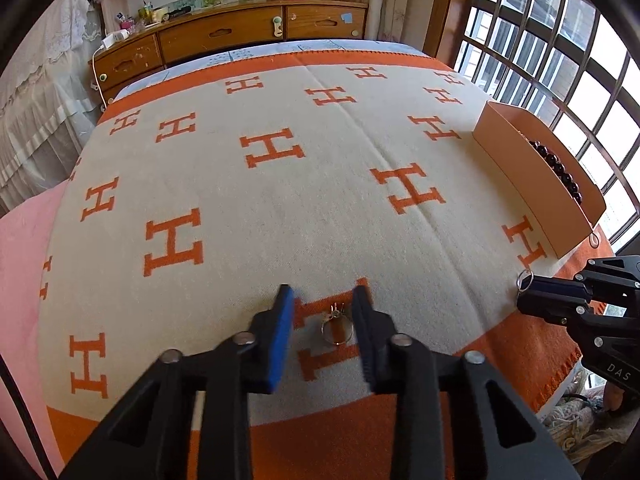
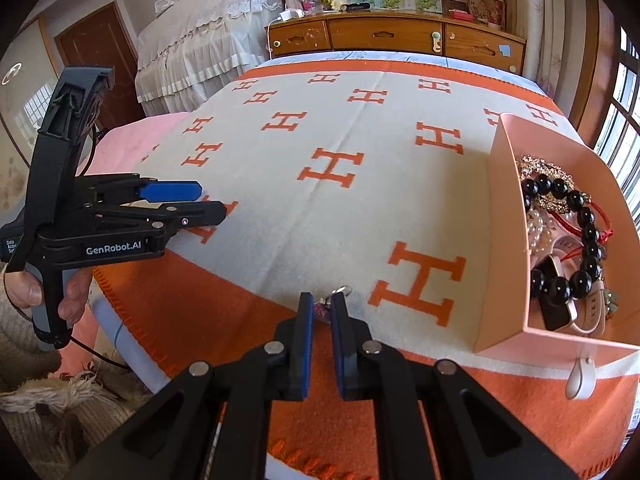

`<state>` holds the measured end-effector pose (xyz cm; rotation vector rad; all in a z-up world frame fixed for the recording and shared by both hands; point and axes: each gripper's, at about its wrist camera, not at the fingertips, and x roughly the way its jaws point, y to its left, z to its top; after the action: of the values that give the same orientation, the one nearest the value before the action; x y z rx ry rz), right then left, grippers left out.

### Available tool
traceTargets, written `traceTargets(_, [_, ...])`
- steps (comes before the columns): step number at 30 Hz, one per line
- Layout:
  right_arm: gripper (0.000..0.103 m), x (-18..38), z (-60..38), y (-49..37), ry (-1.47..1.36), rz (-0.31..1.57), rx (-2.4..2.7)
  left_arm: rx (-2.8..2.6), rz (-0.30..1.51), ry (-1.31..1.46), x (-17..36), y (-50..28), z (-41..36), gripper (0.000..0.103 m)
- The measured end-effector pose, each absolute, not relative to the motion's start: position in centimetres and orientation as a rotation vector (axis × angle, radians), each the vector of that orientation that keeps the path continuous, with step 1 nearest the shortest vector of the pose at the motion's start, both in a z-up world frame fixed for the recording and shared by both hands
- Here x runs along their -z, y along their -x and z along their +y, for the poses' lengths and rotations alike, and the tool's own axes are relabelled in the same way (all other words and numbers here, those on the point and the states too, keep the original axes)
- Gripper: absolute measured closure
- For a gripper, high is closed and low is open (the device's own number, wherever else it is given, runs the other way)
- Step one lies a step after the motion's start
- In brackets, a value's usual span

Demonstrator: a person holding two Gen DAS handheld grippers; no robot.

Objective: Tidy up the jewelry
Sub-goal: 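Grasp the silver ring with the left gripper while the right grasps the pink ring, then drop both rings into the pink box with both grippers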

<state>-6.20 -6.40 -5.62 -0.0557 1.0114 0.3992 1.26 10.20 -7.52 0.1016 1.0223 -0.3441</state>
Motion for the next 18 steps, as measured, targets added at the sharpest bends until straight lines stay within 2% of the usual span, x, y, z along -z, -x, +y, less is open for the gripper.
traceTargets(3, [0.095, 5.4, -6.7, 6.3, 0.037, 0.997, -0.407, 0.354, 1.035, -0.070, 7.5, -1.4, 10.6, 0.097])
traceTargets(10, [0.095, 4.0, -7.9, 6.9, -0.011, 0.936, -0.431, 0.359, 1.053, 0.013, 6.6, -1.3, 11.1, 0.098])
traceTargets(18, [0.095, 0.2, -10.9, 7.3, -0.104, 0.825, -0.438, 0.462, 1.022, 0.126, 1.5, -1.5, 9.8, 0.098])
